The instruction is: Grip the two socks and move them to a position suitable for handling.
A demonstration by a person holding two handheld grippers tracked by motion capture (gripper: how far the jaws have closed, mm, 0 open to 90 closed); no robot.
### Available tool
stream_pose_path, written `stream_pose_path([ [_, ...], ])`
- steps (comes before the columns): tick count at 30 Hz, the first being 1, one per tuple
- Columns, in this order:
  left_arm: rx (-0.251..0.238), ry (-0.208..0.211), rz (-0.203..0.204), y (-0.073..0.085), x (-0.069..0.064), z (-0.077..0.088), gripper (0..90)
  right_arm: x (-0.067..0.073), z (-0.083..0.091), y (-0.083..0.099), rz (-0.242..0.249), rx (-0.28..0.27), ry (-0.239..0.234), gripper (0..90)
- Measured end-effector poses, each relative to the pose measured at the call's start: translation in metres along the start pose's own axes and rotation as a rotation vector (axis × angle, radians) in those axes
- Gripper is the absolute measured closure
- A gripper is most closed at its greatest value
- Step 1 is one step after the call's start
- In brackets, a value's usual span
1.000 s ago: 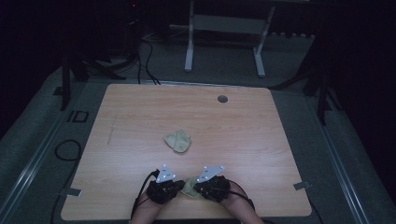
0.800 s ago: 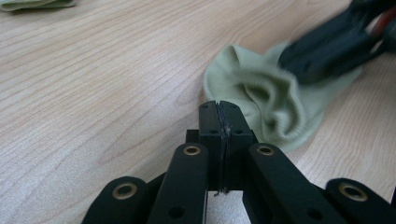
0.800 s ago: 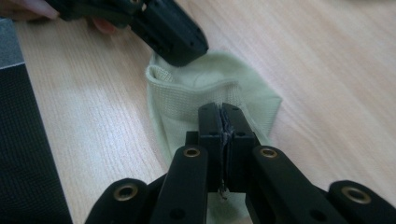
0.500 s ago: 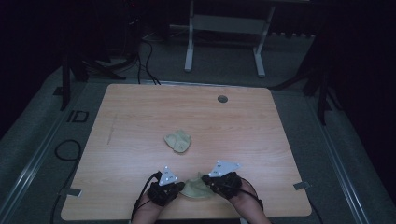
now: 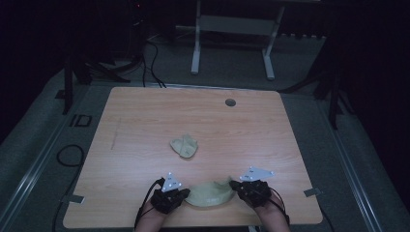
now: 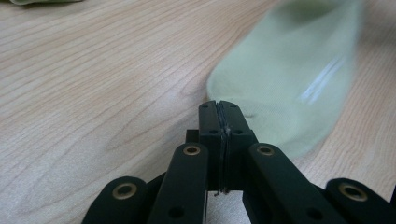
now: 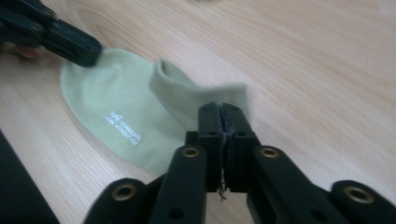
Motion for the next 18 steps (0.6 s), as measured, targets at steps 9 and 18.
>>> stream_pose_path([
  [9, -0.015, 0.017, 0.029, 0.000, 0.003, 0.005, 80.9, -0.011, 0.004, 0.004, -0.016, 0.013, 0.029, 80.4],
  [18, -0.113, 0.072, -0.037, -0.014, -0.016, 0.011, 87.7, 0.001, -0.009, 0.004, 0.022, 0.019, -0.032, 84.1],
])
Point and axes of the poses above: each handheld gripper's, and its own axes: z roughly backward along the jaws, y roughly out of its underside, x roughly to its left, the point moved 1 cm from there along -z, roughly forward along the jaws, and after that the axes turned 14 degrees about -x, right-handed, at the moved point
